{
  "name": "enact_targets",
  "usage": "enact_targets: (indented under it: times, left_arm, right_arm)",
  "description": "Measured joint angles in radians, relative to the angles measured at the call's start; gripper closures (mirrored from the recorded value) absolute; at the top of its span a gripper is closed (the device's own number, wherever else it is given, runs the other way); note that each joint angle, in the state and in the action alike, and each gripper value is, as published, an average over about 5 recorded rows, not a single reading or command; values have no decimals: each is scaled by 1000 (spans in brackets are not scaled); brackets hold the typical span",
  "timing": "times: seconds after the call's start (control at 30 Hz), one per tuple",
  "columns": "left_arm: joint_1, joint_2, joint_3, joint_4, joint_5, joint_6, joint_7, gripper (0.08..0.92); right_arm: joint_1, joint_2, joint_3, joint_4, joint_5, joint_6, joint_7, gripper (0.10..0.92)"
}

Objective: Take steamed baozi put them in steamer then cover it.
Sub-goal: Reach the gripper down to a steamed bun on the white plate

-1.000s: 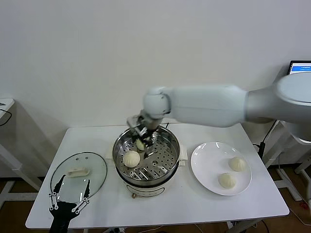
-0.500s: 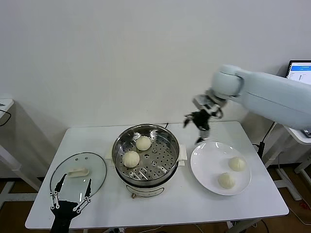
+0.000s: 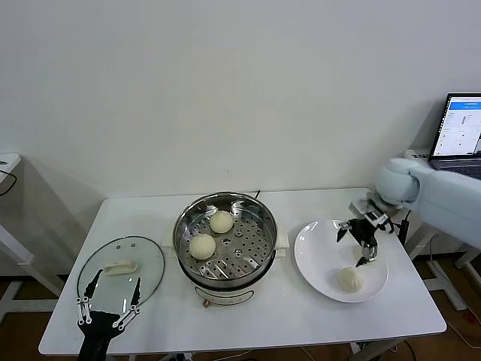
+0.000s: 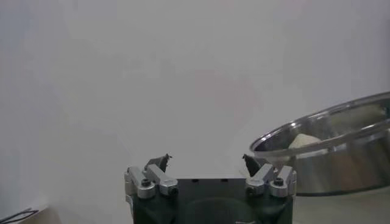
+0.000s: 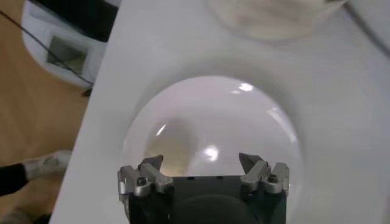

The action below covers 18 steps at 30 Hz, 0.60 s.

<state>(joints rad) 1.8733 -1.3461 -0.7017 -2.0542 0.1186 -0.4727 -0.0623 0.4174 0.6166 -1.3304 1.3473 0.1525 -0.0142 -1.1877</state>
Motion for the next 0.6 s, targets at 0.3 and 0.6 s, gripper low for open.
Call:
enact_targets:
  times: [0.3, 0.6]
  left_arm:
    - [9, -8, 0, 1, 8, -3, 0, 177]
    - [14, -9, -6, 5, 8, -5, -1, 177]
  right_arm:
    - [-104, 1, 34, -27, -52, -6, 44, 203]
    - [-177, 4, 70, -48, -89, -12, 78, 203]
